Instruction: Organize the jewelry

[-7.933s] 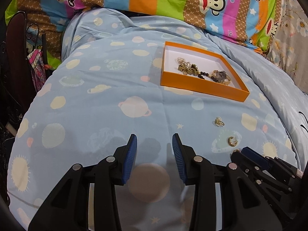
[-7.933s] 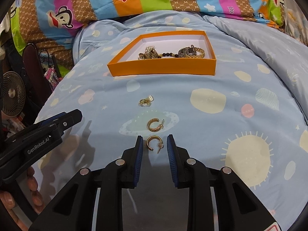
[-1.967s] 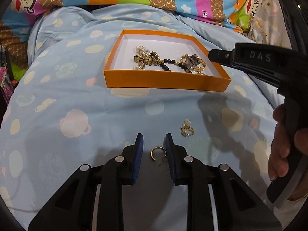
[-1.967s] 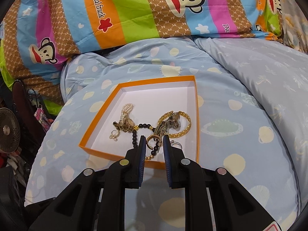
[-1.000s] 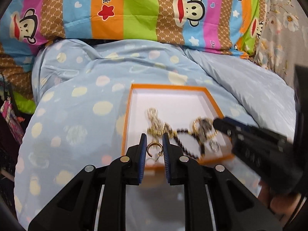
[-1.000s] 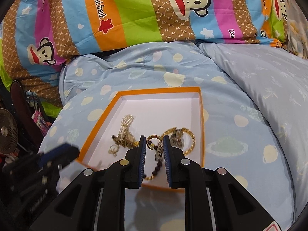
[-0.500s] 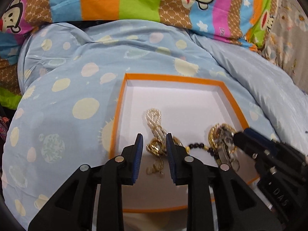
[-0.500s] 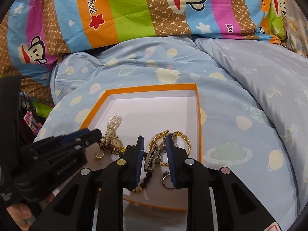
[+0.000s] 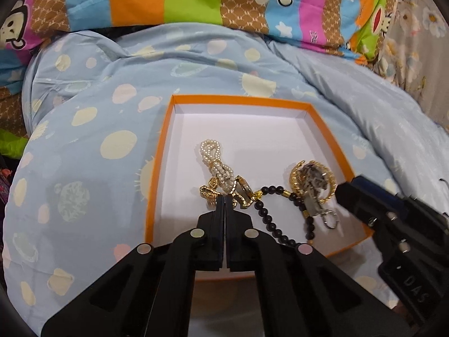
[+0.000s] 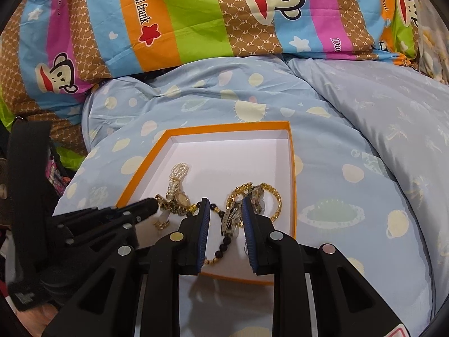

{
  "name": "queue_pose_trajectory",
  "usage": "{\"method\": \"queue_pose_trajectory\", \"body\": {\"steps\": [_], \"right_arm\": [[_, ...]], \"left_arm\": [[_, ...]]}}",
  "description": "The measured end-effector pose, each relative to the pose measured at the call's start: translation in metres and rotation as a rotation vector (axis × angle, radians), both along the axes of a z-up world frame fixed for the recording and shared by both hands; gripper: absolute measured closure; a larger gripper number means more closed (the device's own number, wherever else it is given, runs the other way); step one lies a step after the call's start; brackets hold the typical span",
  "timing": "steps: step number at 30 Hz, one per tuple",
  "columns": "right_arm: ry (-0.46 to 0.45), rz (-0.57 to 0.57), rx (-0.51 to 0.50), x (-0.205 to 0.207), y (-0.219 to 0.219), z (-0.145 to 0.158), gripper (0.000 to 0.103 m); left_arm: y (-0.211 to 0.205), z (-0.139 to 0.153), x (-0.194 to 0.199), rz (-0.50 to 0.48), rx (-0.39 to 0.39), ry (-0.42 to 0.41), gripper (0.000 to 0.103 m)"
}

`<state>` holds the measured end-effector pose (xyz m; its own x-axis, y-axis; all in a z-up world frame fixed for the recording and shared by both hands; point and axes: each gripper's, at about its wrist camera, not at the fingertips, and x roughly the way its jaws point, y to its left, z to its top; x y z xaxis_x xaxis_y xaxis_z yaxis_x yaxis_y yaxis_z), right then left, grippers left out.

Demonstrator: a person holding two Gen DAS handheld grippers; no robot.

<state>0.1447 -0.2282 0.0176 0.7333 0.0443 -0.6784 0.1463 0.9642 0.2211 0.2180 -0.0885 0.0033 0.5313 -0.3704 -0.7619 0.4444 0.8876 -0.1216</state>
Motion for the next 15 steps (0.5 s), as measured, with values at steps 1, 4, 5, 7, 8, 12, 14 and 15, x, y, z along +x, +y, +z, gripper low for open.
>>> {"method": "queue_pose_trajectory", "body": {"steps": [1, 4, 5, 7, 8, 12, 14, 15], "right_arm": [[0.003, 0.009, -0.002, -0.006, 0.003, 0.0, 0.08], [0.015, 0.054, -0.012, -0.028, 0.017, -0.003, 0.08], [0.022, 0.067, -0.016, -0.035, 0.022, -0.006, 0.08], [0.036, 0.09, -0.003, -0.046, 0.031, -0.012, 0.08], [0.045, 0.101, 0.005, -0.05, 0.036, -0.015, 0.08], [0.068, 0.112, 0.018, -0.059, 0.046, -0.024, 0.08], [0.07, 0.116, 0.034, -0.062, 0.049, -0.024, 0.08], [0.072, 0.121, 0.031, -0.063, 0.051, -0.024, 0.08]], "left_arm": [[0.005, 0.005, -0.004, 0.003, -0.013, -0.008, 0.103], [0.021, 0.017, -0.019, 0.007, -0.044, -0.028, 0.103], [0.028, 0.02, -0.026, 0.009, -0.054, -0.032, 0.103], [0.037, 0.022, -0.036, 0.01, -0.064, -0.037, 0.103], [0.04, 0.022, -0.04, 0.012, -0.064, -0.04, 0.103], [0.042, 0.019, -0.05, 0.001, -0.055, -0.026, 0.103], [0.045, 0.018, -0.054, 0.004, -0.065, -0.019, 0.103], [0.046, 0.018, -0.057, 0.004, -0.07, -0.018, 0.103]]}}
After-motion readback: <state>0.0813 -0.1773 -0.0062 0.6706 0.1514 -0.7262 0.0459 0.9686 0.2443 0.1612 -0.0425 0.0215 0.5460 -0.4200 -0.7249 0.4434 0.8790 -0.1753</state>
